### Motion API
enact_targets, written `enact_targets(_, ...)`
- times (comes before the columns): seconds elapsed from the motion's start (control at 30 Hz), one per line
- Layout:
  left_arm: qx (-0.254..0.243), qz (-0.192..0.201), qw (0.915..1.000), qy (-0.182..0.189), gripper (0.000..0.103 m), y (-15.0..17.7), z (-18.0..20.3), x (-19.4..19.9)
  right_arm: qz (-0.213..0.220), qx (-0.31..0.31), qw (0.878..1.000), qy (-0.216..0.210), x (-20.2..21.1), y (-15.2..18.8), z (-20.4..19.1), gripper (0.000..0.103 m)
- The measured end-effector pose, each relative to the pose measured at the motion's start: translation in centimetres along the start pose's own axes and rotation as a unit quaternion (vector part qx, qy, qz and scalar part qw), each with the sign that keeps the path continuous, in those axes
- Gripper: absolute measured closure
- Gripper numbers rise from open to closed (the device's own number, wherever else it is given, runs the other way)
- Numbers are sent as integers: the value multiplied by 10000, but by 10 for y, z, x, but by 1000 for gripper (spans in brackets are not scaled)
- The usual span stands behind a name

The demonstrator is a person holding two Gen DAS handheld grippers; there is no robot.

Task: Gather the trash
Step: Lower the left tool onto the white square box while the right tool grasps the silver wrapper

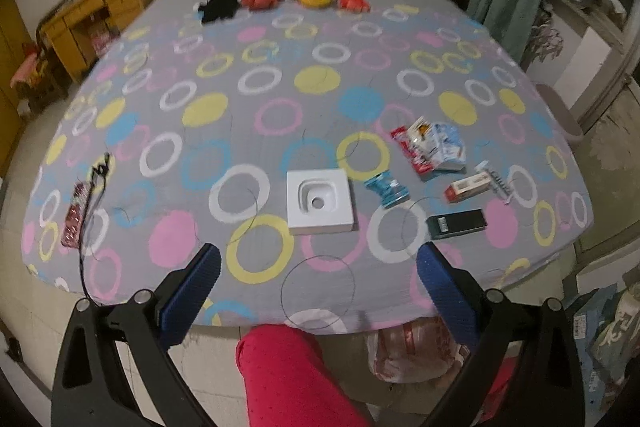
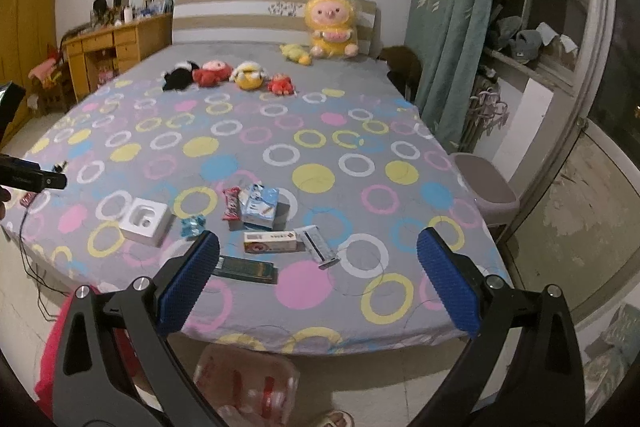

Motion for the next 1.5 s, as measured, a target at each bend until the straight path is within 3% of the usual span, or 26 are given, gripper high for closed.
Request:
enact_targets(0.4,72,-933,9951,-318,7,-21,-19,-101,-785,301,9958,-368,-108,4,6,6)
enact_targets(0.93,330,-1937,9788,-585,7,-32,-37,-221,-2052,925,9707,-844,-266,54,-9,6)
enact_targets(1.33,542,-2368,9676,-690,7,-28,-48,-267,-2888,1479,9400,-1059,-361,81,-13,6)
enact_targets(1.5,618,-2522,9636,-641,7,-24,-48,-276,-3032,1446,9339,-1226,-381,88,-10,6)
Point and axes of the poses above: each gripper's, at about its wrist camera, not at the fingertips, and x roughly against the way its jaws point, z to its right, y to its underside, the point moved 4 cm from there along -x, roughly the way its jaws point, and after that the axes turned 12 degrees about x, right-handed, at the moved point
